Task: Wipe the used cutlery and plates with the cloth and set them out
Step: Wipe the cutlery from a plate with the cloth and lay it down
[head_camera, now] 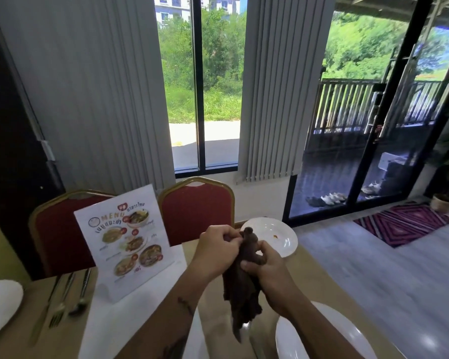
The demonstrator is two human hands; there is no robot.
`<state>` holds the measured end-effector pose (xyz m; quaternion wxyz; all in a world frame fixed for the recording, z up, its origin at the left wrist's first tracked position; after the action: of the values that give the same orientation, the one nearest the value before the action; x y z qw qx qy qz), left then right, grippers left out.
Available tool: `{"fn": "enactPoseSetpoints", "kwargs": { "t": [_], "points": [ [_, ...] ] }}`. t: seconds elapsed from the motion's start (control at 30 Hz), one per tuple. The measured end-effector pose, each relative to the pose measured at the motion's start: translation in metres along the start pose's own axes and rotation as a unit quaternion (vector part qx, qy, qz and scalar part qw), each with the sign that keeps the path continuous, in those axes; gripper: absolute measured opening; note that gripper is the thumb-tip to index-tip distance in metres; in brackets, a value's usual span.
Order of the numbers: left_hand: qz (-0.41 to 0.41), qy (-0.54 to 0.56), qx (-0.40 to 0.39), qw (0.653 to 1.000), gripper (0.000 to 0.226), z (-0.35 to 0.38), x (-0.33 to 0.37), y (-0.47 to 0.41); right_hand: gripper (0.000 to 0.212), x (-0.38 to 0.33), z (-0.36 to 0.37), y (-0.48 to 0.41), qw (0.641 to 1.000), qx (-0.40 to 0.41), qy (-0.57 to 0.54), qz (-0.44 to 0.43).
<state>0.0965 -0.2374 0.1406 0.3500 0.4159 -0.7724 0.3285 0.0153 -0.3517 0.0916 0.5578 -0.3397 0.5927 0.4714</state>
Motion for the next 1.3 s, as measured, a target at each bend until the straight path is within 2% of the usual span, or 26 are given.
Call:
{"fn": "enactPoseSetpoints", "kwargs": {
  "t": [0.13,0.27,0.47,0.57,0.7,0.83,0.9,1.07,1.2,1.3],
  "points": [
    [-0.028,0.034,-0.015,0.999,0.015,0.004,-0.016,0.0,0.031,0.007,0.001,0.004,0.999,-0.037,0.015,0.015],
    [-0.107,0.116,0.077,0.984,0.016,-0.005,-0.038,-0.011,0.03,0.024,0.004,0.007,0.994,-0.077,0.05,0.065],
    [-0.184,0.2,0.117,0.955,0.013,0.005,-0.07,-0.006,0.025,0.039,-0.002,-0.005,0.996,-0.036,0.039,0.067],
    [-0.193,0.151,0.059,0.968,0.01,0.02,-0.083,0.009,0.03,0.045,-0.004,-0.016,0.998,0.006,0.024,0.057],
    [-0.186,0.096,-0.037,0.977,0.017,0.042,-0.092,0.039,0.033,0.053,-0.005,-0.032,0.998,0.015,-0.001,0.063],
    [-0.191,0.071,-0.033,0.978,0.016,0.046,-0.096,0.046,0.032,0.065,0.0,-0.043,0.997,0.01,-0.014,0.074],
    [-0.209,0.057,-0.037,0.976,0.018,0.045,-0.099,0.045,0.032,0.068,0.003,-0.049,0.997,0.034,-0.026,0.07],
    [-0.316,0.151,-0.108,0.931,0.019,0.054,-0.107,0.049,0.032,0.074,0.012,-0.067,0.99,0.068,-0.082,0.092],
    [-0.346,0.25,-0.054,0.903,0.022,0.06,-0.114,0.043,0.03,0.078,0.016,-0.079,0.99,0.055,-0.079,0.105],
    [-0.349,0.241,-0.037,0.905,0.02,0.06,-0.118,0.037,0.032,0.082,0.018,-0.085,0.99,0.041,-0.077,0.11]
  ]
}}
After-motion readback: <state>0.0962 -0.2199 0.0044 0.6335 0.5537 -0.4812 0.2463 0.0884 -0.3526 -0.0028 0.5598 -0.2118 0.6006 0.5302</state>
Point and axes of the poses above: each hand's wrist, its own y-axis away from the middle knuckle, its own z-axis out of the palm, x = y × z, the point moved 3 cm from there along -y, towards the middle knuckle, and after that the axes turned 7 degrees about z, right-handed, at the moved point
